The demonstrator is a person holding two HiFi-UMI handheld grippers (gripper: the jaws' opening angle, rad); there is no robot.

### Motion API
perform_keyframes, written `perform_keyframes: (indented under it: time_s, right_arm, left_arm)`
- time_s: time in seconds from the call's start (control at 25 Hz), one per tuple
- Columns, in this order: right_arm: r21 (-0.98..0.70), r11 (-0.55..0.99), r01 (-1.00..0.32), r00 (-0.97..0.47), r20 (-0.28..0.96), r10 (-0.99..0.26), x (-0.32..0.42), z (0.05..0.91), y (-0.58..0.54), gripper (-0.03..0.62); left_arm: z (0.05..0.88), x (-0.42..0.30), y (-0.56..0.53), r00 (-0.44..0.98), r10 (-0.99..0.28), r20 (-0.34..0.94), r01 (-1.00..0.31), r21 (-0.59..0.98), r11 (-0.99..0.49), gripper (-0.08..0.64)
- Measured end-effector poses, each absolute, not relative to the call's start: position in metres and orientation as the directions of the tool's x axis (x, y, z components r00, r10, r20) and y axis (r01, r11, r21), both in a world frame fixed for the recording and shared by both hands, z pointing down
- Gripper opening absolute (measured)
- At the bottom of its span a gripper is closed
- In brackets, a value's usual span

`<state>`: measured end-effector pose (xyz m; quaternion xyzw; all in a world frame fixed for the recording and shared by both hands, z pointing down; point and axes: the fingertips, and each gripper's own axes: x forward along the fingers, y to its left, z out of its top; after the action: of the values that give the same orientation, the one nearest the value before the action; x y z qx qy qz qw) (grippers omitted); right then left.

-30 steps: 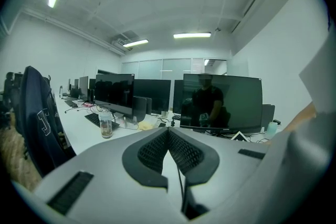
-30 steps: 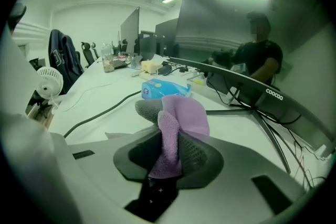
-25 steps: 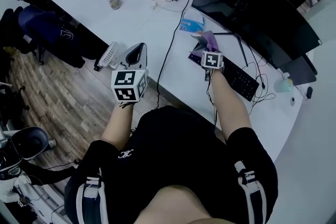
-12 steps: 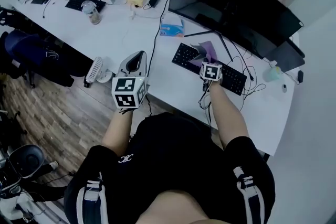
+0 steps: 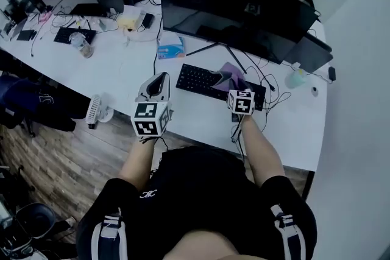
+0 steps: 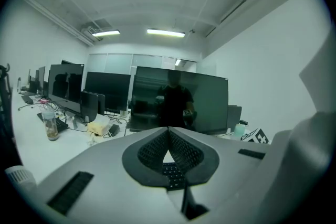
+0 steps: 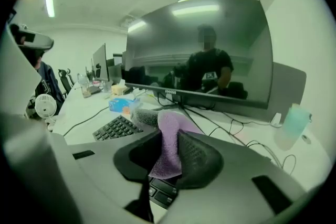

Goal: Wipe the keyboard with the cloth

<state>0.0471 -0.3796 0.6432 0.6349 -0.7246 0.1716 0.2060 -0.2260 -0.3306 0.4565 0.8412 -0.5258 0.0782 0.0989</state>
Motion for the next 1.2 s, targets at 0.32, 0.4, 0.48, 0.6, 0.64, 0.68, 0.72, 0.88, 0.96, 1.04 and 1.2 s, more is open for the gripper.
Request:
perform_keyframes:
  time_s: [0.32, 0.4, 0.48, 0.6, 0.64, 0.68, 0.72, 0.88, 0.96, 1.04, 1.2]
  right_arm:
    - [-0.027, 0.071, -0.997, -0.075, 0.172, -0.982, 0.096, 0.488, -0.334, 0.106]
    - [-0.037, 0.057, -0.998, -0.06, 0.094, -0.994, 0.111, 0.452, -0.318, 0.106]
    - [-0.035, 0.041, -0.999, -0.043, 0.046, -0.998, 0.127, 0.429, -0.302, 0.104]
    - [-0.02, 0.013, -1.0, -0.014, 0.022, -1.0, 0.151, 0.412, -0.281, 0.101]
    - [-0.021, 0.006, -1.0, -0.006, 0.018, -1.0, 0.159, 0.409, -0.276, 0.101]
    - [-0.028, 0.002, -1.0, -0.002, 0.016, -1.0, 0.164, 0.407, -0.27, 0.101]
    - [-0.039, 0.001, -0.999, -0.002, 0.014, -1.0, 0.168, 0.406, -0.266, 0.101]
    - [-0.058, 0.001, -0.998, -0.001, 0.002, -1.0, 0.181, 0.403, -0.255, 0.101]
    - [-0.057, 0.002, -0.998, -0.002, -0.002, -1.0, 0.184, 0.4, -0.252, 0.101]
    - [-0.058, 0.004, -0.998, -0.003, -0.008, -1.0, 0.188, 0.397, -0.25, 0.101]
    - [-0.068, 0.013, -0.998, -0.012, -0.009, -1.0, 0.19, 0.398, -0.249, 0.101]
  left_arm:
    - [0.448, -0.134, -0.332, 0.536, -0.813, 0.228, -0.843, 0.091, -0.531, 0.014]
    - [0.445, -0.11, -0.331, 0.56, -0.796, 0.23, -0.826, 0.08, -0.558, 0.014]
    - [0.441, -0.087, -0.33, 0.581, -0.781, 0.229, -0.81, 0.072, -0.582, 0.014]
    - [0.437, -0.056, -0.327, 0.604, -0.765, 0.222, -0.793, 0.067, -0.606, 0.014]
    - [0.435, -0.047, -0.325, 0.611, -0.761, 0.22, -0.787, 0.067, -0.613, 0.012]
    - [0.434, -0.039, -0.323, 0.619, -0.755, 0.218, -0.781, 0.067, -0.621, 0.014]
    - [0.434, -0.033, -0.321, 0.626, -0.749, 0.216, -0.775, 0.067, -0.628, 0.013]
    - [0.429, -0.015, -0.314, 0.639, -0.739, 0.215, -0.764, 0.058, -0.643, 0.014]
    - [0.429, -0.011, -0.311, 0.636, -0.739, 0.221, -0.765, 0.056, -0.642, 0.012]
    - [0.428, -0.007, -0.31, 0.634, -0.741, 0.223, -0.767, 0.053, -0.64, 0.014]
    - [0.428, -0.004, -0.308, 0.629, -0.743, 0.226, -0.769, 0.048, -0.637, 0.013]
